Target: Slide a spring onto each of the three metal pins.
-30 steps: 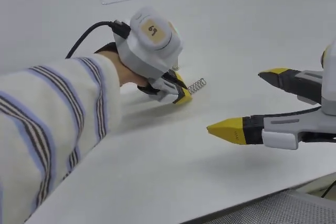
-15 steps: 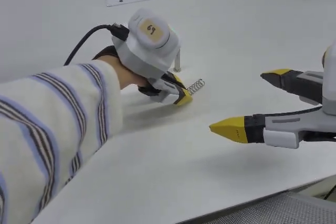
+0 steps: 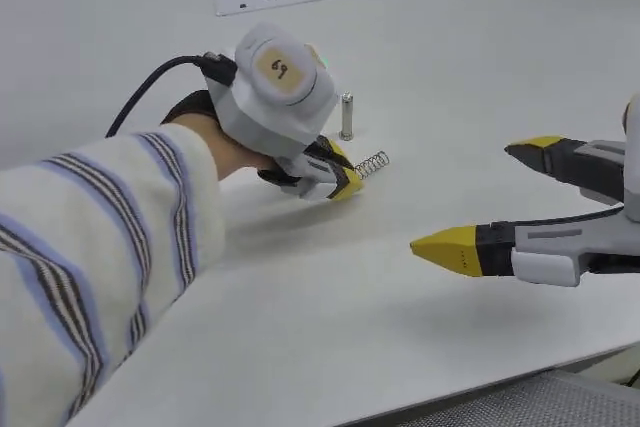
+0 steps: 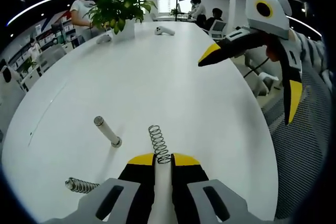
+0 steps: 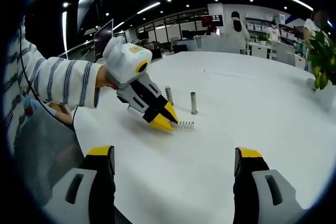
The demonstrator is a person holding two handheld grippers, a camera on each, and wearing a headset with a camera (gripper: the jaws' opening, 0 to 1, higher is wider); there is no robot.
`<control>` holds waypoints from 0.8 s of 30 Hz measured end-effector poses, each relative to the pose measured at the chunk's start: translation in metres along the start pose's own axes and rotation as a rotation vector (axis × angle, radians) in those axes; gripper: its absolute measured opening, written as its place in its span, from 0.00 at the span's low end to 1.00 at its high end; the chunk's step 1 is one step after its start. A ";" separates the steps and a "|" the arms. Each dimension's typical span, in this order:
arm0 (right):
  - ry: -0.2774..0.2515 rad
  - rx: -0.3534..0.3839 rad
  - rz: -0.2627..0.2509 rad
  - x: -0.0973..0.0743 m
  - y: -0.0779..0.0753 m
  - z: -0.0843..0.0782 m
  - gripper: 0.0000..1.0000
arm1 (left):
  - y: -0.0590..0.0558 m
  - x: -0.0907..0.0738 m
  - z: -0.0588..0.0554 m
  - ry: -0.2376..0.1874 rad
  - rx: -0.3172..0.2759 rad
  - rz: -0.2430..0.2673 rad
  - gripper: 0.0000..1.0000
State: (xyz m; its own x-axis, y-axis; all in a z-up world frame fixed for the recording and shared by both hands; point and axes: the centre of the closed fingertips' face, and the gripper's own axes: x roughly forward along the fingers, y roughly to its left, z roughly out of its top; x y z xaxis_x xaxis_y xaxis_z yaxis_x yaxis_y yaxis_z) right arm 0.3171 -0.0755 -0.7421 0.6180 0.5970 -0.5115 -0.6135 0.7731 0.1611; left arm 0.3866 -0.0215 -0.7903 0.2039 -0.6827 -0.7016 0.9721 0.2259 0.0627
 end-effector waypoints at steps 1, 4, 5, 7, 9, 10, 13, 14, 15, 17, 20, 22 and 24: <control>0.002 -0.002 0.001 0.000 0.000 0.000 0.93 | -0.001 -0.002 0.001 -0.011 0.004 -0.002 0.04; 0.008 -0.004 0.006 -0.002 0.001 -0.001 0.92 | -0.002 -0.007 0.004 -0.036 -0.007 0.003 0.04; 0.005 -0.004 0.007 -0.002 0.001 -0.001 0.91 | -0.003 -0.010 0.004 -0.041 -0.012 -0.001 0.04; 0.000 -0.005 0.008 -0.003 0.000 0.000 0.91 | -0.006 -0.014 0.005 -0.049 -0.010 -0.011 0.04; 0.001 -0.009 0.014 -0.003 0.000 0.001 0.91 | -0.013 -0.018 0.005 -0.048 -0.007 -0.039 0.04; 0.006 -0.012 0.016 -0.003 0.000 0.001 0.91 | -0.019 -0.021 0.005 -0.051 -0.034 -0.062 0.04; 0.010 -0.020 0.029 -0.003 0.002 0.002 0.90 | -0.022 -0.027 0.006 -0.079 -0.065 -0.068 0.04; 0.010 -0.022 0.032 -0.002 0.003 0.002 0.90 | -0.023 -0.029 0.005 -0.080 -0.065 -0.066 0.04; 0.010 -0.024 0.034 -0.002 0.003 0.003 0.90 | -0.024 -0.031 0.004 -0.080 -0.065 -0.067 0.04; 0.012 -0.029 0.042 -0.002 0.006 0.003 0.90 | -0.027 -0.035 0.000 -0.075 -0.067 -0.069 0.04; 0.018 -0.043 0.058 -0.001 0.009 0.003 0.89 | -0.030 -0.040 -0.004 -0.070 -0.066 -0.070 0.04; 0.019 -0.049 0.064 0.000 0.011 0.003 0.87 | -0.033 -0.044 -0.006 -0.070 -0.058 -0.070 0.04; 0.022 -0.059 0.075 0.001 0.014 0.003 0.87 | -0.035 -0.047 -0.006 -0.071 -0.053 -0.073 0.04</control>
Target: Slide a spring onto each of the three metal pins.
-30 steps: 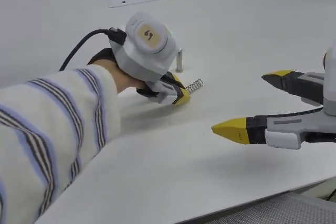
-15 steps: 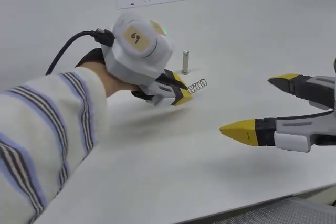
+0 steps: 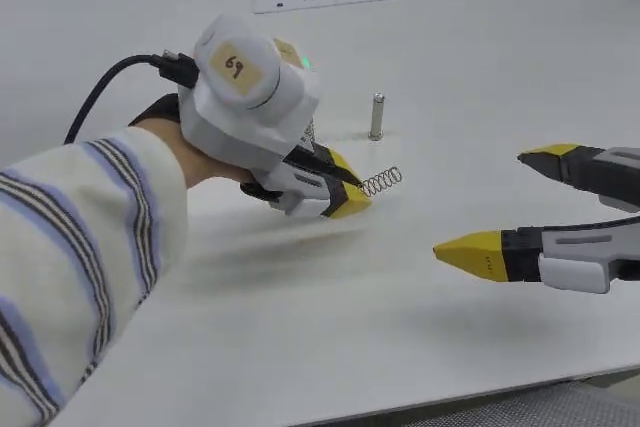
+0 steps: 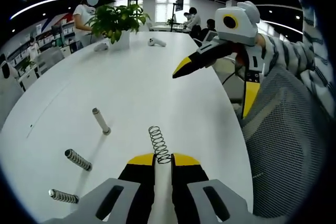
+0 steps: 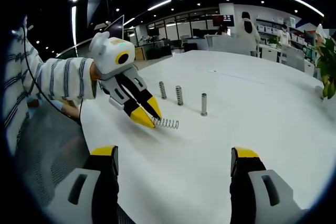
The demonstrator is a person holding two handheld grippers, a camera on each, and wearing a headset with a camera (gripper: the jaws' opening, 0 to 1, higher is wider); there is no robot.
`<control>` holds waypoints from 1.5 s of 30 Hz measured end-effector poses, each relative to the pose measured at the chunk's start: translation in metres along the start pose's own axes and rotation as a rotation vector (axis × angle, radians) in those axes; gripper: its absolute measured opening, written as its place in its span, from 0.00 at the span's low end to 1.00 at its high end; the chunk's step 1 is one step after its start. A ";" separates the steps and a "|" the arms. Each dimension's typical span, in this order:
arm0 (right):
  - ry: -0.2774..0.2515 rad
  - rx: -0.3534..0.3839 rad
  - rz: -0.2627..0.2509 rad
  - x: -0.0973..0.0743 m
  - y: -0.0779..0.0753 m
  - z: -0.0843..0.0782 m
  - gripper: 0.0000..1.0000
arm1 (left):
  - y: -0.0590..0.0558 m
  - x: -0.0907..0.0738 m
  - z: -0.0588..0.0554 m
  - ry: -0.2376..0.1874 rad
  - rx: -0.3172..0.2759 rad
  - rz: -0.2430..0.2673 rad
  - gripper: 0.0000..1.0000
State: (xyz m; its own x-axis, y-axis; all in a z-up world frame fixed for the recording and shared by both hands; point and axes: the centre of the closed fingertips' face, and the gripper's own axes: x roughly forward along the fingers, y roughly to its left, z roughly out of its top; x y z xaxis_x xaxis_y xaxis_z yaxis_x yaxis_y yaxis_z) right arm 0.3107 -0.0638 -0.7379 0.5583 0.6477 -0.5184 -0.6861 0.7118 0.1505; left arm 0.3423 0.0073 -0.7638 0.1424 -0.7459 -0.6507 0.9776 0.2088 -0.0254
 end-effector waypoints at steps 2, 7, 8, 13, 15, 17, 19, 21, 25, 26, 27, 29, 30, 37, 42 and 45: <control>0.005 -0.010 0.012 0.001 0.002 0.000 0.85 | -0.003 -0.004 0.000 0.000 0.017 -0.005 0.04; 0.029 -0.044 0.047 0.001 0.003 -0.001 0.80 | -0.005 -0.012 0.001 -0.001 0.045 0.005 0.04; 0.031 -0.048 0.050 0.001 0.002 0.000 0.80 | -0.005 -0.013 0.001 -0.002 0.050 0.007 0.04; 0.043 -0.078 0.082 0.003 0.001 0.000 0.75 | -0.008 -0.018 0.002 0.001 0.064 0.002 0.04; 0.053 -0.099 0.101 0.005 0.004 0.000 0.73 | -0.010 -0.019 0.002 0.001 0.066 -0.001 0.04; 0.063 -0.119 0.116 0.008 0.006 0.000 0.73 | -0.014 -0.019 0.001 0.004 0.074 -0.010 0.04; 0.078 -0.122 0.125 0.010 0.006 -0.001 0.73 | -0.017 -0.020 0.000 0.011 0.091 -0.018 0.04; 0.082 -0.135 0.133 0.011 0.007 0.000 0.72 | -0.019 -0.021 0.000 0.014 0.097 -0.019 0.04; 0.078 -0.148 0.167 0.016 0.008 0.003 0.67 | -0.021 -0.023 0.002 0.006 0.096 -0.020 0.04; 0.080 -0.152 0.171 0.017 0.008 0.003 0.66 | -0.022 -0.023 0.002 0.006 0.099 -0.021 0.04; 0.087 -0.164 0.179 0.018 0.009 0.002 0.65 | -0.022 -0.023 0.001 0.007 0.100 -0.022 0.04; 0.100 -0.184 0.191 0.020 0.012 0.001 0.63 | -0.023 -0.024 0.001 0.008 0.099 -0.023 0.04; 0.107 -0.202 0.203 0.020 0.014 0.000 0.62 | -0.023 -0.024 0.000 0.009 0.099 -0.024 0.04; 0.125 -0.237 0.253 0.024 0.026 -0.001 0.55 | -0.027 -0.025 -0.003 0.026 0.119 -0.043 0.04; 0.136 -0.256 0.277 0.028 0.029 -0.002 0.43 | -0.032 -0.025 -0.008 0.033 0.129 -0.058 0.04; 0.145 -0.270 0.288 0.031 0.030 -0.002 0.35 | -0.036 -0.025 -0.010 0.026 0.129 -0.072 0.04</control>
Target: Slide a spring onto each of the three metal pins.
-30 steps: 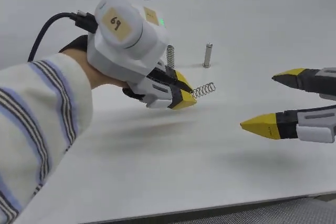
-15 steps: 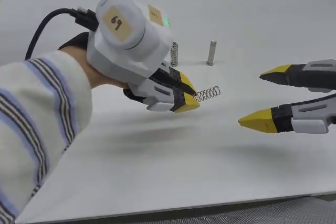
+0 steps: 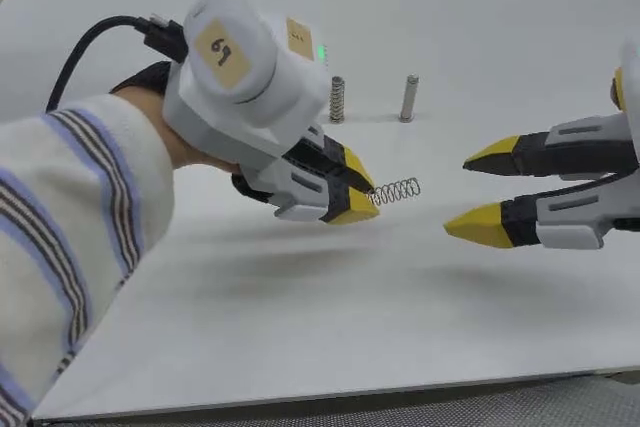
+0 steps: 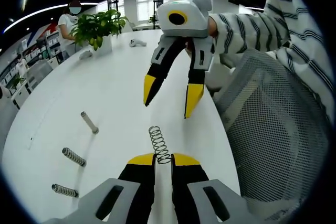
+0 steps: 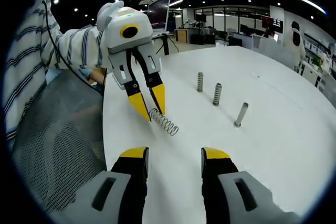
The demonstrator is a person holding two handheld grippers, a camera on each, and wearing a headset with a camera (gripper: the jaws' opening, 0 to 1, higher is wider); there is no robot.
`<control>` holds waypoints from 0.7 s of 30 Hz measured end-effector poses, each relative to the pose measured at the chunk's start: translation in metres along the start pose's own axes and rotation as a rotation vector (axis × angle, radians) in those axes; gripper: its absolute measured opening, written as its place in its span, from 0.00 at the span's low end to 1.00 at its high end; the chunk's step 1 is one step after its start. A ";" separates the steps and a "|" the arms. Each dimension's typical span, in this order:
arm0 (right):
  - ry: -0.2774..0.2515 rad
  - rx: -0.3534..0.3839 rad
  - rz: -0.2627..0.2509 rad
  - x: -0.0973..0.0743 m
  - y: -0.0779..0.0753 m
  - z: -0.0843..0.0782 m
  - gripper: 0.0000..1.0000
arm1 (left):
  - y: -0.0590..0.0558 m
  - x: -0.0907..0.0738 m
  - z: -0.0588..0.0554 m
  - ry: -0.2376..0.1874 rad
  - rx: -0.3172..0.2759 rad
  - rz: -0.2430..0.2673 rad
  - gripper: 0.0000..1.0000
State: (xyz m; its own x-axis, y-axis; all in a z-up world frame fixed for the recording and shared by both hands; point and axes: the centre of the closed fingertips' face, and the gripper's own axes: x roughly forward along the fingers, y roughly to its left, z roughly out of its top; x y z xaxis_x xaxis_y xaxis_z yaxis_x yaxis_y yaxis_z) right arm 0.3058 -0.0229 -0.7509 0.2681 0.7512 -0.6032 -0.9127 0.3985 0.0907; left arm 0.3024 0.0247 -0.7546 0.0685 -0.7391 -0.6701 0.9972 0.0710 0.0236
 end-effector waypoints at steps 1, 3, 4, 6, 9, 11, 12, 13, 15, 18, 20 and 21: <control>0.001 -0.004 0.003 0.001 0.000 0.000 0.32 | -0.001 0.000 -0.001 -0.001 -0.003 -0.003 0.04; 0.005 -0.014 0.015 0.002 0.001 0.000 0.30 | -0.004 0.000 -0.001 -0.004 -0.006 -0.011 0.04; 0.006 -0.018 0.024 0.003 0.003 0.000 0.29 | -0.006 0.000 -0.001 -0.008 -0.006 -0.015 0.04; 0.009 -0.026 0.038 0.004 0.005 0.001 0.27 | -0.008 0.000 0.001 -0.017 -0.007 -0.023 0.04; 0.012 -0.043 0.054 0.006 0.008 0.002 0.23 | -0.011 0.000 0.003 -0.023 -0.002 -0.032 0.04; 0.009 -0.051 0.062 0.008 0.010 0.003 0.21 | -0.014 0.000 0.004 -0.027 -0.002 -0.041 0.04; 0.008 -0.054 0.066 0.008 0.011 0.004 0.20 | -0.014 0.000 0.004 -0.028 0.000 -0.043 0.04; 0.008 -0.060 0.074 0.010 0.013 0.005 0.20 | -0.016 0.000 0.004 -0.028 0.005 -0.046 0.04; 0.010 -0.067 0.081 0.011 0.014 0.006 0.19 | -0.015 0.000 0.005 -0.029 0.023 -0.040 0.04; 0.021 -0.075 0.092 0.015 0.016 0.005 0.18 | -0.016 0.000 0.006 -0.036 0.031 -0.045 0.04; 0.028 -0.083 0.100 0.017 0.018 0.004 0.17 | -0.017 -0.001 0.007 -0.039 0.037 -0.047 0.04; 0.029 -0.085 0.105 0.018 0.019 0.004 0.17 | -0.017 -0.001 0.008 -0.042 0.036 -0.049 0.04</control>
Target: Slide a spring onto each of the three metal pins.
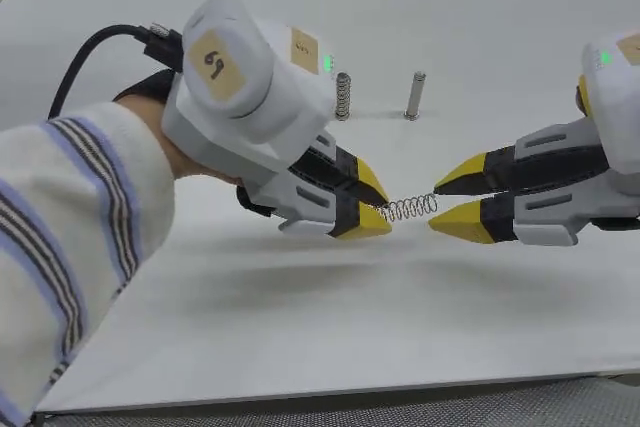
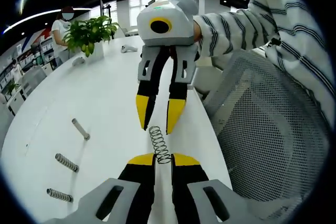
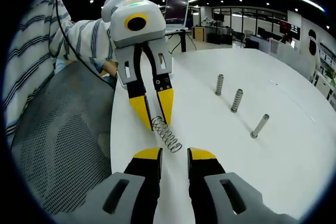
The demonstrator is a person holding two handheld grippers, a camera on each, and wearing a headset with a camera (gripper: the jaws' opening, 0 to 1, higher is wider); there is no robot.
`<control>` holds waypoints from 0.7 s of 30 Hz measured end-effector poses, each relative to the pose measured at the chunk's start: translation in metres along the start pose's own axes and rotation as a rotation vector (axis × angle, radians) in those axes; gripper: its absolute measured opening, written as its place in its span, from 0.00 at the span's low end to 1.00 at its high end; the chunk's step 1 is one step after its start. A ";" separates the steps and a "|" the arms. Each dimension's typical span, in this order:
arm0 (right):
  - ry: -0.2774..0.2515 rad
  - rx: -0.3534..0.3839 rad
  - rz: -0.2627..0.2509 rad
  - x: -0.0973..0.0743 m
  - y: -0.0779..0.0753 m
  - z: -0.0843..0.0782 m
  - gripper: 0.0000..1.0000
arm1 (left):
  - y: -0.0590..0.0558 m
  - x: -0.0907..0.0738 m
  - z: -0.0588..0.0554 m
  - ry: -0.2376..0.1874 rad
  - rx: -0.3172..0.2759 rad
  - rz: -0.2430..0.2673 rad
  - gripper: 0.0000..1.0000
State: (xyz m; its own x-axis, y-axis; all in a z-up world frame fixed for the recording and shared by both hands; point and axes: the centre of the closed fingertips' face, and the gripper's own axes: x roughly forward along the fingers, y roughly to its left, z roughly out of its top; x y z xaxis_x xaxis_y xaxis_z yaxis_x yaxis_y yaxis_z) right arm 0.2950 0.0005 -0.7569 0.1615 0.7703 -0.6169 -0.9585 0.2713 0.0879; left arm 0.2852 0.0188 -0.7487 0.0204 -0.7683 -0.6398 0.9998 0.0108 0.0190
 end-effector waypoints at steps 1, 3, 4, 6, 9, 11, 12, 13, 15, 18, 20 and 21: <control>0.000 -0.003 0.005 0.001 0.001 0.000 0.16 | 0.000 0.000 0.001 -0.003 -0.001 -0.002 0.04; -0.001 -0.007 0.009 0.002 0.002 0.001 0.15 | -0.001 0.000 0.001 -0.003 0.001 -0.004 0.04; -0.004 -0.009 0.012 0.003 0.002 0.002 0.14 | -0.001 0.000 0.000 -0.002 0.004 -0.002 0.04; -0.005 -0.013 0.017 0.005 0.004 0.003 0.13 | -0.001 0.001 0.000 -0.005 0.003 -0.001 0.04; 0.004 -0.023 0.022 0.006 0.004 0.002 0.12 | -0.002 0.001 -0.001 -0.003 0.006 -0.005 0.04; 0.006 -0.022 0.025 0.007 0.004 0.001 0.11 | -0.002 0.001 -0.002 -0.003 0.005 -0.007 0.04; 0.007 -0.020 0.032 0.007 0.005 0.001 0.11 | -0.002 0.002 -0.003 -0.002 0.003 -0.007 0.04; 0.008 -0.020 0.037 0.007 0.005 0.000 0.11 | -0.002 0.002 -0.004 -0.001 0.001 -0.009 0.04; 0.011 -0.020 0.045 0.008 0.006 0.000 0.10 | -0.002 0.002 -0.005 0.000 -0.003 -0.010 0.04; 0.026 -0.027 0.070 0.009 0.010 -0.002 0.09 | -0.003 0.002 -0.009 0.003 -0.012 -0.006 0.03; 0.033 -0.016 0.102 0.010 0.015 -0.003 0.09 | -0.003 0.001 -0.011 0.006 -0.015 -0.004 0.03; 0.033 -0.012 0.106 0.010 0.016 -0.003 0.09 | -0.003 0.001 -0.012 0.007 -0.018 -0.004 0.03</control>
State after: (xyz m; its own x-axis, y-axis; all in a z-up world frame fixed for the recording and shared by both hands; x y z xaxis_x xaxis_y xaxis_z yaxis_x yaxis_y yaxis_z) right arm 0.2808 0.0109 -0.7640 0.0512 0.7749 -0.6300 -0.9726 0.1819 0.1447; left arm 0.2824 0.0261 -0.7584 0.0166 -0.7636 -0.6455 0.9998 0.0191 0.0030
